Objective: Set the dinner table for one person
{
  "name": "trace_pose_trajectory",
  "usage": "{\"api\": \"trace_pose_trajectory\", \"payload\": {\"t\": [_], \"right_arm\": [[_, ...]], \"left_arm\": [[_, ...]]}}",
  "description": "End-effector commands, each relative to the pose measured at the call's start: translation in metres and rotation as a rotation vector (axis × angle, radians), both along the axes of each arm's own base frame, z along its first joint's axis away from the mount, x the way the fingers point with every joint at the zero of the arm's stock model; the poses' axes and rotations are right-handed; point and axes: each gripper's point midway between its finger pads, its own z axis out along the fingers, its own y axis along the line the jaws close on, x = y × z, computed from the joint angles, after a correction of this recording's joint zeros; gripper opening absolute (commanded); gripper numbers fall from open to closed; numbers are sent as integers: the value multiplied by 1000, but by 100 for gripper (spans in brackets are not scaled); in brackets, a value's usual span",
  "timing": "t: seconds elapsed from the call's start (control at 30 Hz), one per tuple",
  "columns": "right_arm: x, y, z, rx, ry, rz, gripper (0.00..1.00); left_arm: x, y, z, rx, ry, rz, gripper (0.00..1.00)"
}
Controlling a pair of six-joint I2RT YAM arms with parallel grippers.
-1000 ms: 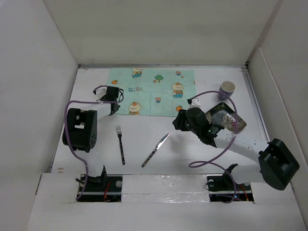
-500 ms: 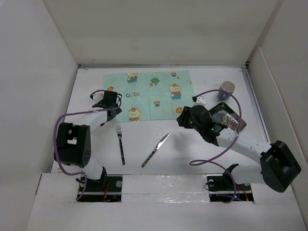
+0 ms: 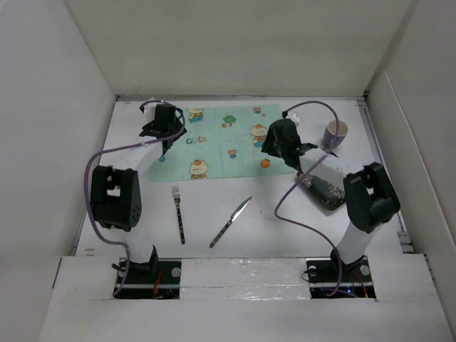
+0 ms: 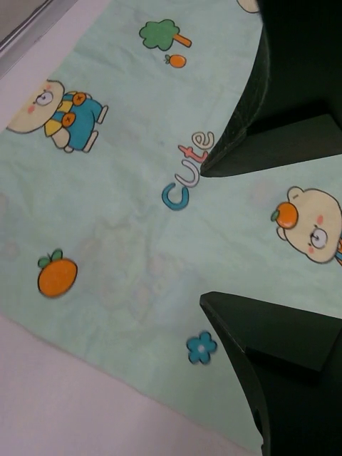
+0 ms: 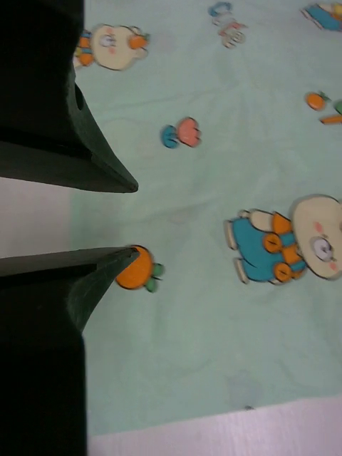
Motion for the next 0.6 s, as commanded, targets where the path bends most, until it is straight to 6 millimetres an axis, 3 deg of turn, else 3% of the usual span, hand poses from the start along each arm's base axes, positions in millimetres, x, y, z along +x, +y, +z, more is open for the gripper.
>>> {"api": "trace_pose_trajectory", "payload": {"t": [0.0,0.07,0.1,0.13,0.17,0.2,0.23,0.27,0.3,0.37,0.4,0.43,0.47,0.5,0.53,0.57], "right_arm": [[37,-30,9,-66,18,-89,47],[54,-43,1,-100,54,-111,50],[58,-44,1,-106,78,-99,50],[67,-40,9,-105,71,-92,50],[63,-42,-4,-128,113,-85,49],[62,-42,-2,-121,111,-96,48],[60,-44,2,-112,94,-103,47],[50,-43,11,-93,53,-102,44],[43,-40,19,-80,22,-110,42],[23,-42,25,-71,-13,-104,42],[13,-47,55,-52,-79,-123,43],[2,-42,64,-45,-99,-108,43],[-7,-42,74,-34,-129,-102,43],[-34,-47,94,-5,-191,-87,38],[-34,-47,94,-5,-191,-86,38],[-53,-47,104,29,-220,-57,20]], "left_arm": [[27,-38,2,-35,-17,-120,62],[41,-68,7,-57,-38,-195,61],[44,-83,-8,-54,-5,-223,61],[46,-98,-10,-51,0,-253,61],[54,-116,-1,-44,-27,-287,61],[50,-146,-16,-34,0,-345,62],[51,-160,-16,-29,-1,-369,62],[58,-177,-5,-46,-27,-399,62],[56,-195,-21,-55,-2,-435,62],[65,-218,-14,-93,-23,-481,62],[67,-225,-26,-90,-6,-490,62],[66,-240,-26,-88,-7,-513,62],[77,-252,-23,-89,-27,-518,62],[87,-276,-4,-123,-68,-543,61],[87,-276,-22,-115,-40,-542,61],[87,-289,-21,-130,-46,-556,55]]}}
